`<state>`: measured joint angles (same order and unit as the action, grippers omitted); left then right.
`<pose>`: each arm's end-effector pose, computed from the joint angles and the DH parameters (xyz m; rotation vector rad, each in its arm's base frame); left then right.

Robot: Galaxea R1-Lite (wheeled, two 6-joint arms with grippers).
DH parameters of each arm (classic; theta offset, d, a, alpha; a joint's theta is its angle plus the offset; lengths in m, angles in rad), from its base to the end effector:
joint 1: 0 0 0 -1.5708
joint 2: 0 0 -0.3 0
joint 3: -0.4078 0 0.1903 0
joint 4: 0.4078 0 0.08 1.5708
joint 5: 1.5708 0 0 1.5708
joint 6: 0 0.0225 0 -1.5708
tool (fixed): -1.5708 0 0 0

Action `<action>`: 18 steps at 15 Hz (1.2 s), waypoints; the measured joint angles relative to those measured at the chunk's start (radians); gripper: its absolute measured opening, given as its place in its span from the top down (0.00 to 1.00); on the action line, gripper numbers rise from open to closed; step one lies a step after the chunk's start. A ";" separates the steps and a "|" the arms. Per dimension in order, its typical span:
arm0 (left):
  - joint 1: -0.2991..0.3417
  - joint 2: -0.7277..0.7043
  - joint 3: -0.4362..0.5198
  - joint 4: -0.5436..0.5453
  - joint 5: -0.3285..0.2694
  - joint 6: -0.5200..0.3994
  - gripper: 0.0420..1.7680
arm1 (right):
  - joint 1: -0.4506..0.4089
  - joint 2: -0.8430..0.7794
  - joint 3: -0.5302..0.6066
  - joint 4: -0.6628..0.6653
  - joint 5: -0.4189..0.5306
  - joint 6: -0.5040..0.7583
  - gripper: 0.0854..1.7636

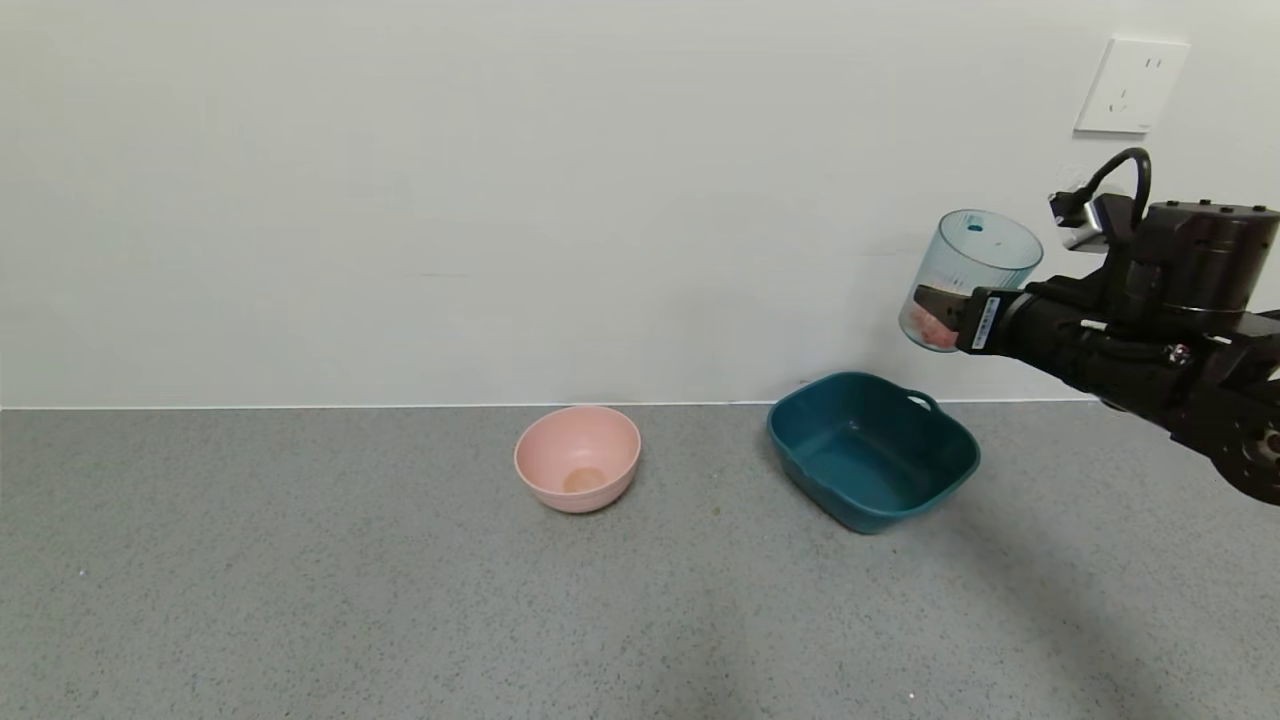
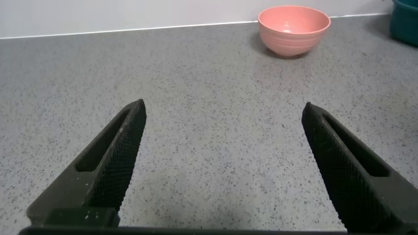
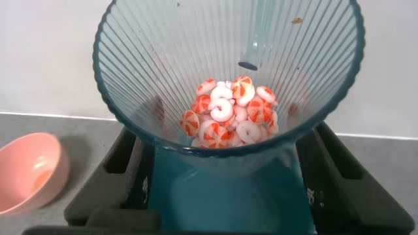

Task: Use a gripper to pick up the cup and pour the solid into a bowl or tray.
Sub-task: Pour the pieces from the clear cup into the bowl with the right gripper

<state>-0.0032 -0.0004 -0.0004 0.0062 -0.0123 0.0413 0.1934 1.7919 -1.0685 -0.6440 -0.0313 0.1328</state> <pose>-0.0229 -0.0002 0.0749 0.0413 0.0051 -0.0156 0.3425 0.0664 0.2255 0.1235 0.0896 0.1565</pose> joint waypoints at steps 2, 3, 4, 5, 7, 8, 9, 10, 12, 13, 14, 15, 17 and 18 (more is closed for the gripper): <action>0.000 0.000 0.000 0.000 0.000 0.000 0.03 | -0.029 0.000 -0.002 -0.002 -0.002 -0.026 0.26; 0.000 0.000 0.000 0.000 0.000 0.000 0.03 | -0.037 0.000 -0.002 -0.003 -0.003 -0.044 0.26; 0.000 0.000 0.000 0.000 0.000 0.000 0.03 | -0.044 0.001 0.000 -0.003 -0.006 -0.067 0.26; 0.000 0.000 0.000 0.000 0.000 0.000 0.03 | -0.051 0.002 0.004 -0.004 -0.010 -0.097 0.26; 0.000 0.000 0.000 0.000 0.000 0.000 0.03 | -0.064 0.003 0.018 -0.006 -0.017 -0.165 0.26; 0.000 0.000 0.000 0.000 0.000 0.000 0.03 | -0.067 0.003 0.030 -0.007 -0.017 -0.198 0.26; 0.000 0.000 0.000 0.000 0.000 0.000 0.03 | -0.067 0.003 0.044 -0.012 -0.017 -0.241 0.26; 0.000 0.000 0.000 0.000 0.000 0.000 0.03 | -0.067 0.003 0.059 -0.017 -0.017 -0.287 0.26; 0.000 0.000 0.000 0.000 0.000 0.000 0.03 | -0.070 0.003 0.088 -0.021 -0.018 -0.374 0.26; 0.000 0.000 0.000 0.000 0.000 0.000 0.03 | -0.073 0.003 0.104 -0.021 -0.018 -0.424 0.26; 0.000 0.000 0.000 0.000 0.000 0.000 0.03 | -0.076 0.003 0.119 -0.021 -0.018 -0.462 0.26; 0.000 0.000 0.000 0.000 0.000 0.000 0.03 | -0.080 0.004 0.129 -0.019 -0.018 -0.499 0.26; 0.000 0.000 0.000 0.000 0.000 0.000 0.03 | -0.090 0.003 0.149 -0.023 -0.027 -0.584 0.26; 0.000 0.000 0.000 0.000 0.000 0.000 0.03 | -0.091 0.003 0.156 -0.026 -0.046 -0.630 0.26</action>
<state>-0.0032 -0.0004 0.0000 0.0062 -0.0119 0.0413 0.1023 1.7953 -0.9126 -0.6704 -0.0774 -0.4968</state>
